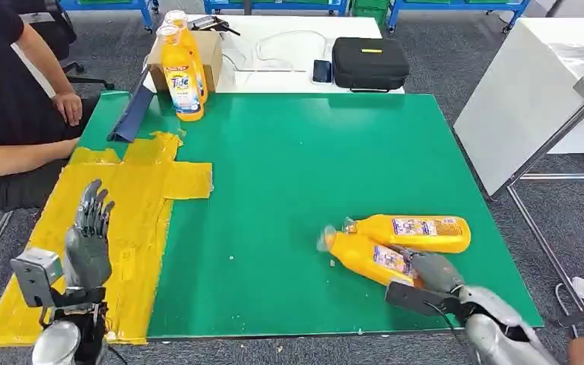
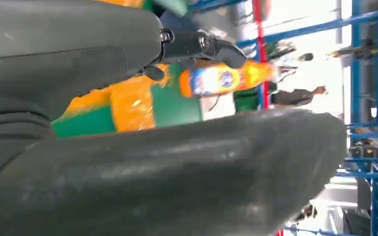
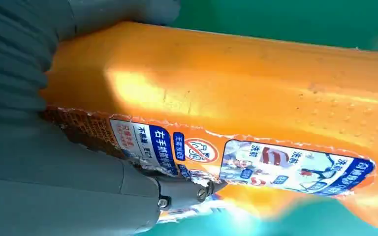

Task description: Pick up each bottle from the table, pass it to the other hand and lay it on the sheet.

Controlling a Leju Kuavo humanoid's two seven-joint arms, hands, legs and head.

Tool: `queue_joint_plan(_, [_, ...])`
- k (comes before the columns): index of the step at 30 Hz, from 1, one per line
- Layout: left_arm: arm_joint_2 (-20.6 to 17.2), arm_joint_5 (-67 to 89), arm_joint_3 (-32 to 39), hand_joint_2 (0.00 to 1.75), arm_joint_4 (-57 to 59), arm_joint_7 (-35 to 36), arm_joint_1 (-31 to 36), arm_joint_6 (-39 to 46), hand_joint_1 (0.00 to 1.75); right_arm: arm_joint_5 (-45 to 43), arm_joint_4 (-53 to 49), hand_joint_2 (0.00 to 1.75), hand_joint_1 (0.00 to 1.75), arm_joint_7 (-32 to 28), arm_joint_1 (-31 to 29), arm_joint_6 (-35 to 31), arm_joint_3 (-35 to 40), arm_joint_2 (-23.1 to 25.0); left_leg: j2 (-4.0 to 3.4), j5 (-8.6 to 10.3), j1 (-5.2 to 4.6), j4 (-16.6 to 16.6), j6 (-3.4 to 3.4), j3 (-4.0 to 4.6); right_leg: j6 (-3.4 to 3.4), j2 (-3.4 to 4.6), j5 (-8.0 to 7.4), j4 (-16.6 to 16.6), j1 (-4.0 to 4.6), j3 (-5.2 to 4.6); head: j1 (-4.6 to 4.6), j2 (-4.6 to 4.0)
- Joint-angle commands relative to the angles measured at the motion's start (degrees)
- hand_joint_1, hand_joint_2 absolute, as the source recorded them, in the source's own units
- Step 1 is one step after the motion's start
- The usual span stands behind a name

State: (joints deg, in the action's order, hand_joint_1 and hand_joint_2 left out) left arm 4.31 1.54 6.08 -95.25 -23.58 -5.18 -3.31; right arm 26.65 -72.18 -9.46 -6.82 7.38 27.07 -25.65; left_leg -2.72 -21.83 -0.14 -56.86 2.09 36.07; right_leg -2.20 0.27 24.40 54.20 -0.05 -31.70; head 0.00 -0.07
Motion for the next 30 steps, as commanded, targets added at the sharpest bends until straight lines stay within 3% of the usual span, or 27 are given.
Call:
queue_joint_plan(1, [8.99,-1.29,-4.89,1.75,-5.95,-1.73,-5.80,-4.96,0.00,-4.64,-23.07,1.75,1.75,0.37,8.84,-9.17,-11.85,24.86,0.10,-0.13,0.04,0.11,-0.31,-0.06,0.14,0.10,0.17,0.01,0.01,-0.08,0.00,0.00])
queue_joint_plan(2, [8.86,-1.14,-5.58,1.75,-5.95,-1.55,-5.64,-4.79,0.00,-4.65,-22.65,1.75,1.75,0.33,8.60,-9.17,-11.75,25.05,0.06,-0.12,0.06,0.06,-0.23,-0.03,0.15,0.10,0.11,0.03,0.03,-0.05,-0.02,0.00])
queue_joint_plan(3, [8.86,-1.14,-5.58,1.75,-5.95,-1.55,-5.64,-4.79,0.00,-4.65,-22.65,1.75,1.75,0.33,8.60,-9.17,-11.75,25.05,0.35,-0.13,-0.15,-0.21,-0.20,0.53,-0.22,-0.11,-0.31,0.57,-0.12,-0.11,-0.13,0.00])
queue_joint_plan(4, [8.83,-1.00,-6.11,1.75,-5.95,-1.46,-5.49,-4.65,0.00,-4.66,-22.11,1.75,1.75,0.32,8.31,-9.15,-11.62,25.22,0.77,0.04,-0.16,-0.22,-0.30,0.86,-0.17,-0.52,-0.25,0.71,-0.17,-0.40,-0.11,0.00])
queue_joint_plan(5, [2.34,-6.36,-16.00,1.75,-4.86,-1.85,-3.75,4.85,0.00,-4.63,-19.60,1.75,1.75,0.30,7.29,-9.17,-11.07,26.09,0.91,0.09,-0.13,-0.21,-0.32,0.91,-0.16,-0.61,-0.24,0.69,-0.15,-0.40,-0.11,0.00])
queue_joint_plan(9, [7.38,-3.79,-16.81,1.75,-4.77,-0.21,-3.37,-0.01,0.00,-4.69,-15.40,1.75,1.75,-0.92,5.37,-9.98,-8.86,29.08,1.08,0.14,-0.13,-0.06,-0.37,0.94,0.11,-0.77,-0.04,0.54,-0.15,-1.08,-0.07,0.00])
queue_joint_plan(13, [7.43,-3.79,-16.88,1.75,-4.68,-0.21,-3.59,-0.04,0.00,-4.27,-14.83,1.75,1.75,-0.82,4.92,-10.52,-8.27,29.58,0.95,0.14,-0.11,-0.02,-0.28,1.03,0.03,-0.70,-0.10,0.46,-0.11,-1.07,-0.07,0.00])
queue_joint_plan(17, [8.22,-3.81,-17.80,1.75,-4.27,0.01,-3.44,-1.90,0.00,-4.30,-12.33,1.75,1.75,-0.55,3.04,-10.80,-5.95,31.07,1.03,0.11,-0.17,-0.05,-0.28,0.97,-0.11,-0.76,-0.13,0.50,-0.19,-0.43,-0.09,0.00])
queue_joint_plan(23, [8.71,-4.88,-18.82,1.75,-3.49,1.30,-2.87,-2.69,0.00,0.66,-8.76,1.75,1.75,0.05,0.39,-12.86,0.43,33.10,0.91,0.13,-0.18,-0.04,-0.32,0.97,-0.08,-0.66,-0.15,0.53,-0.19,-0.49,-0.09,0.00])
queue_joint_plan(27, [8.37,-9.42,-16.65,1.75,-4.02,3.13,-3.62,-3.90,0.00,5.96,-8.63,1.75,1.75,1.05,1.06,-13.65,7.27,33.13,0.96,0.16,-0.15,-0.03,-0.29,1.06,-0.07,-0.75,-0.14,0.51,-0.17,-1.08,-0.09,0.00])
queue_joint_plan(30, [8.25,-10.14,-14.87,1.75,-4.59,3.38,-4.05,-4.27,0.00,7.76,-7.75,1.75,1.75,1.15,0.72,-13.10,13.20,32.37,0.90,0.06,-0.17,-0.01,-0.37,0.93,0.02,-0.62,-0.03,0.51,-0.20,-1.01,-0.09,0.00])
